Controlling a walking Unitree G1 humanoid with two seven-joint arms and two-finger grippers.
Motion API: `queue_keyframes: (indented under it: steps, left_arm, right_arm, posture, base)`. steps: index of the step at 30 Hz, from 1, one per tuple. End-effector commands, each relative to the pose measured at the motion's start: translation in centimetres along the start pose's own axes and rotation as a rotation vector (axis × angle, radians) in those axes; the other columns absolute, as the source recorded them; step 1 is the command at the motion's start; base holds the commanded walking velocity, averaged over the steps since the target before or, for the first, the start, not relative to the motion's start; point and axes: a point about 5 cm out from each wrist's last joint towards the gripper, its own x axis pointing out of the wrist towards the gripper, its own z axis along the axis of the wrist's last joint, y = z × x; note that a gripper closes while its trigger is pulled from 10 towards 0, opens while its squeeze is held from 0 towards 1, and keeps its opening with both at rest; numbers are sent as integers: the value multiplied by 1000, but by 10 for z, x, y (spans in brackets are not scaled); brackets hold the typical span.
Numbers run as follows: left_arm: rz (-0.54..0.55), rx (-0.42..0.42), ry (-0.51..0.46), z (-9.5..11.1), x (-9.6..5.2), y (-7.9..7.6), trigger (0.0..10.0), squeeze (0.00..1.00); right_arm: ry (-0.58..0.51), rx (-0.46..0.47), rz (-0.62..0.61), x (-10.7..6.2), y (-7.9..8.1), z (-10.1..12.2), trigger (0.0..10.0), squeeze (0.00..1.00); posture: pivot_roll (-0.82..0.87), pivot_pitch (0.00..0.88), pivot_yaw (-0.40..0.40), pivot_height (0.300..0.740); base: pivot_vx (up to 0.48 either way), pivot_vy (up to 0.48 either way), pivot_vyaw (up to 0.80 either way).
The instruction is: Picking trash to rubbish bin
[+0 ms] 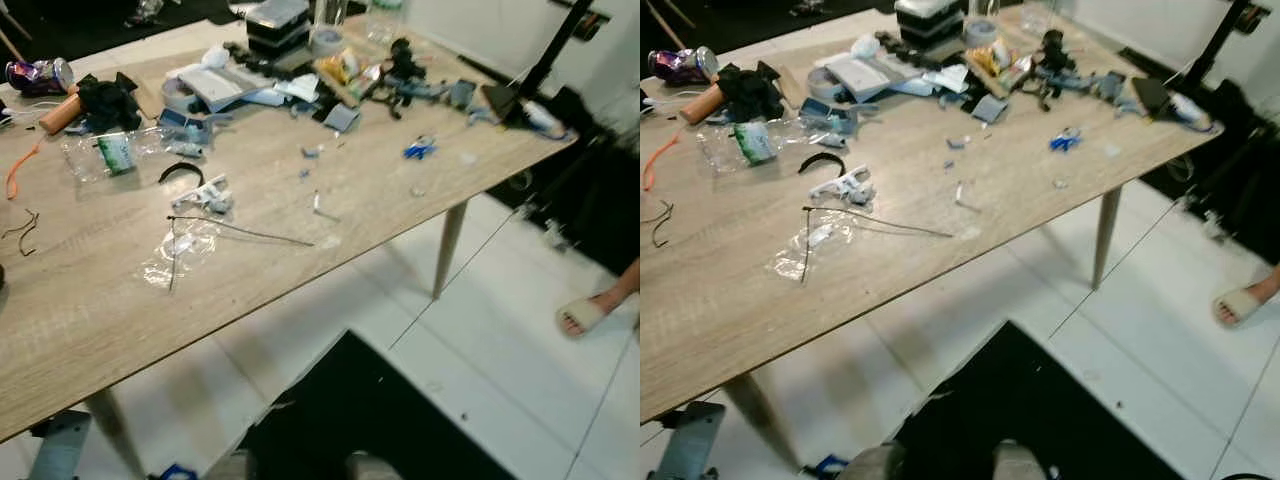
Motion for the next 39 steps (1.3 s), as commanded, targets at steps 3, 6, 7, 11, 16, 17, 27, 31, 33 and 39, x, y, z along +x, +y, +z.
queue_keyframes:
  steps: [3,6,7,11,16,17,27,31,33,39]
  left_arm:
    - [83,-70,53,-17,-4,28,10000,0]
    - [142,-178,67,-21,-6,43,10000,0]
    - [161,-272,71,-22,-7,48,10000,0]
    - [113,-290,68,-20,-5,34,10000,0]
    - [-68,-258,81,-16,-2,-15,10000,0]
    - [-146,-249,91,-17,-3,-33,10000,0]
    - [-505,5,199,-38,-23,-117,10000,0]
    - [-512,7,212,-41,-26,-124,10000,0]
    - [-516,14,217,-43,-27,-128,10000,0]
    - [-530,71,195,-39,-29,-137,10000,0]
  right_arm:
    - [36,38,-52,0,-9,-9,10000,0]
    - [64,127,-103,-1,-10,-13,10000,0]
    - [103,230,-169,-2,-10,-18,10000,0]
    - [133,404,-307,-3,-51,-33,10000,0]
    - [60,609,-488,-8,-68,-37,10000,0]
    - [-15,624,-569,-12,-109,-29,10000,0]
    - [-903,852,-604,-104,-262,157,10000,0]
    - [-1207,836,-359,-138,-254,220,10000,0]
    - [-1349,787,-104,-154,-227,265,10000,0]
    - [-1546,483,555,-198,-96,343,10000,0]
  posture:
    - [25,267,11,740]
    - [22,262,16,740]
    - [15,255,17,740]
    - [3,241,20,740]
    - [-21,219,28,740]
    - [-31,213,31,740]
    - [-49,179,28,740]
    - [-47,170,25,740]
    - [-41,158,17,740]
    - [-20,139,11,740]
  base:
    - [0,0,0]
    - [0,0,0]
    - [0,0,0]
    - [0,0,0]
    - [0,0,0]
    - [0,0,0]
    - [0,0,0]
    - [0,0,0]
    - [0,0,0]
    - [0,0,0]
